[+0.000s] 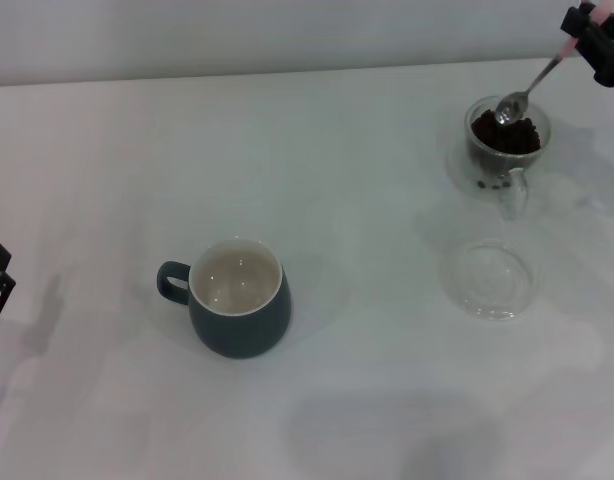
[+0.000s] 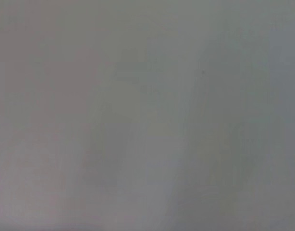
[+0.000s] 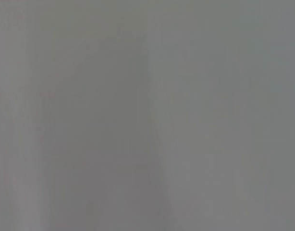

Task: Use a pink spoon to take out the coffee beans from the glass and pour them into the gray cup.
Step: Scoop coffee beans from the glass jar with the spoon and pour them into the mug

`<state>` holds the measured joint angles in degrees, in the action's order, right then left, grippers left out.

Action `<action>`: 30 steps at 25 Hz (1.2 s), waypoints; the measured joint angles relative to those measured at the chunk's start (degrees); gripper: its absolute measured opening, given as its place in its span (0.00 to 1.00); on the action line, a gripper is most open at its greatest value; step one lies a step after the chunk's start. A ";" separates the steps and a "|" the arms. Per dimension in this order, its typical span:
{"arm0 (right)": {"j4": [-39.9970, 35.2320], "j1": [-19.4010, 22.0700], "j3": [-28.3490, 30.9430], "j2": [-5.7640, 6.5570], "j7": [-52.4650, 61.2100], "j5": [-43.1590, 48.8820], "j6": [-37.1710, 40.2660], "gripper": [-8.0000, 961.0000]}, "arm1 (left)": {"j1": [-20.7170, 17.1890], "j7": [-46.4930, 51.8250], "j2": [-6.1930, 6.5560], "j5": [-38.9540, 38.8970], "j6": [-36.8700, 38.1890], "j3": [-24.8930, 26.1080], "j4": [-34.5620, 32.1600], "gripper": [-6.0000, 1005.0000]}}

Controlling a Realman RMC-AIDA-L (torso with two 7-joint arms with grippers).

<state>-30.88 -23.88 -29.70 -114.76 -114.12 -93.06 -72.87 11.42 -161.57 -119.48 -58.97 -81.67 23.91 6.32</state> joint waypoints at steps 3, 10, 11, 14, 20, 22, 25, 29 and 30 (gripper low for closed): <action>0.00 0.04 -0.77 -0.05 -1.02 0.08 2.50 0.16 | 0.33 -0.04 0.04 0.00 0.61 0.00 0.62 0.75; 0.53 0.08 -0.89 -0.41 -3.33 -0.36 5.34 0.16 | 0.51 -0.17 0.07 0.00 1.68 -0.01 0.75 0.76; 0.71 0.09 -0.89 -0.50 -3.86 -0.41 5.45 0.16 | 0.57 -0.17 0.06 0.00 1.98 -0.01 0.75 0.76; 2.06 -0.24 -0.89 -0.57 -5.54 -0.45 6.07 0.16 | 0.79 -0.16 0.04 0.00 2.21 -0.01 0.75 0.76; 3.41 -0.55 -0.99 -0.49 -6.14 -0.08 7.06 0.16 | 1.14 -0.15 -0.03 0.00 2.31 -0.01 0.73 0.76; 4.09 -0.62 -1.17 -0.48 -5.97 -0.22 7.31 0.16 | 1.19 -0.15 -0.04 0.00 2.43 -0.01 0.77 0.76; 4.87 -0.62 -1.03 -0.47 -5.72 -0.46 7.59 0.16 | 1.22 -0.14 -0.05 0.00 2.59 -0.01 0.99 0.76; 5.85 -0.53 -0.83 -0.51 -5.64 -0.54 7.64 0.16 | 1.23 -0.16 -0.05 0.00 2.66 -0.01 1.22 0.76; 6.14 -0.53 -0.77 -0.52 -5.60 -0.56 7.65 0.16 | 1.23 -0.16 -0.05 0.00 2.66 -0.01 1.22 0.75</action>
<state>-24.74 -24.41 -30.47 -115.28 -119.72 -93.63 -65.22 12.66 -161.74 -119.54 -58.97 -79.01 23.90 7.54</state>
